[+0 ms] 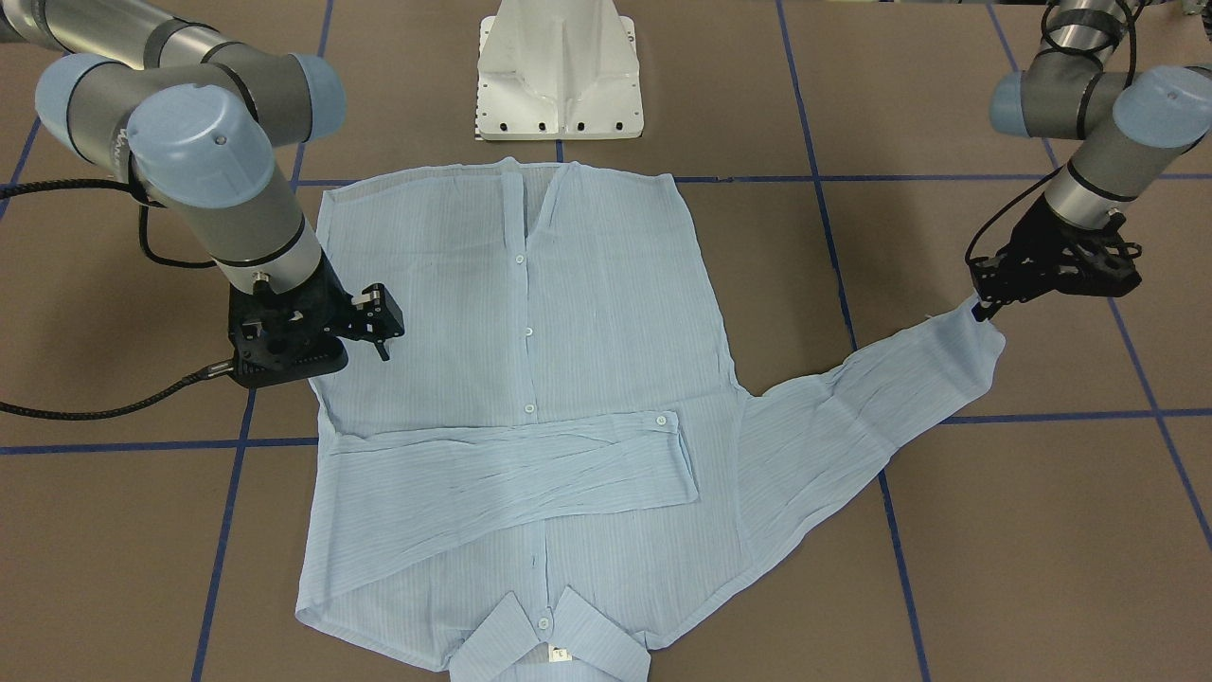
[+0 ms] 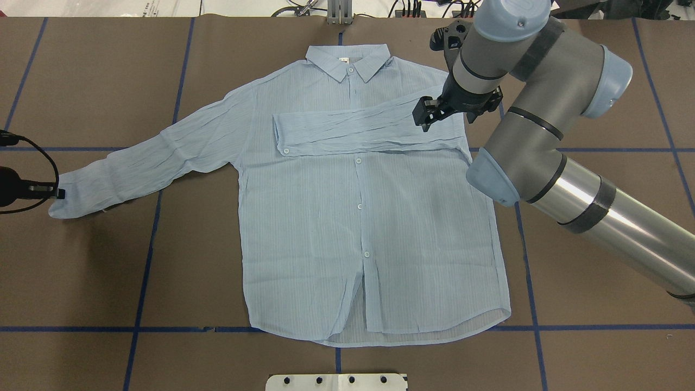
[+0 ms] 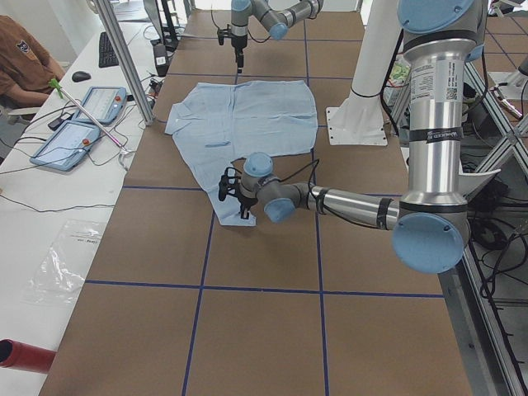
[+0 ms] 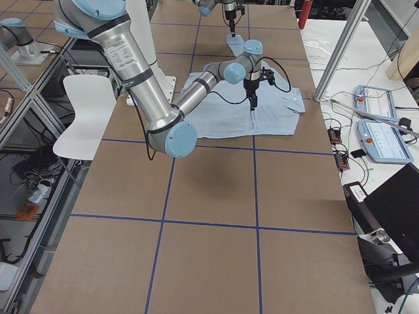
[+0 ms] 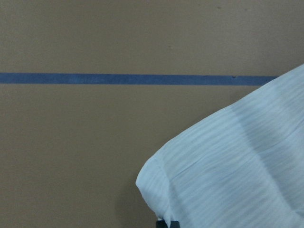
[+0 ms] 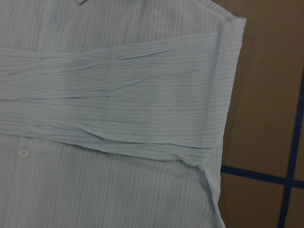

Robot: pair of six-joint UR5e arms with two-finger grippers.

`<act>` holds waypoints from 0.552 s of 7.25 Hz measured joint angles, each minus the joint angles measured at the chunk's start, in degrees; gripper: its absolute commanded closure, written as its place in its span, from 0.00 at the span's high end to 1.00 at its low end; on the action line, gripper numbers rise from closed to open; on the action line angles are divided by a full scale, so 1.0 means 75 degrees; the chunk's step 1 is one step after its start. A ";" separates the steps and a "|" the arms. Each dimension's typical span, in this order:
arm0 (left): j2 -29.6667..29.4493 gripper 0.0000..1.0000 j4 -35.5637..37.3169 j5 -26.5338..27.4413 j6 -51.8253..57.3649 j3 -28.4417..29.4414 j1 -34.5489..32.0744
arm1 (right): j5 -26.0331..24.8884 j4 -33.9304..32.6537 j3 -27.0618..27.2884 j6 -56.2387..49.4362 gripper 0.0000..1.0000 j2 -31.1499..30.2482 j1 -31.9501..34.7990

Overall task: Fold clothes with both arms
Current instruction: 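Fold the held sleeve across the shirt toward the right gripper and release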

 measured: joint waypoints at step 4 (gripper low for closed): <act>-0.3572 0.00 0.4740 -0.0126 -0.0473 -0.0742 -0.0022 | -0.0022 0.0154 0.0884 -0.0045 1.00 -0.1430 0.0289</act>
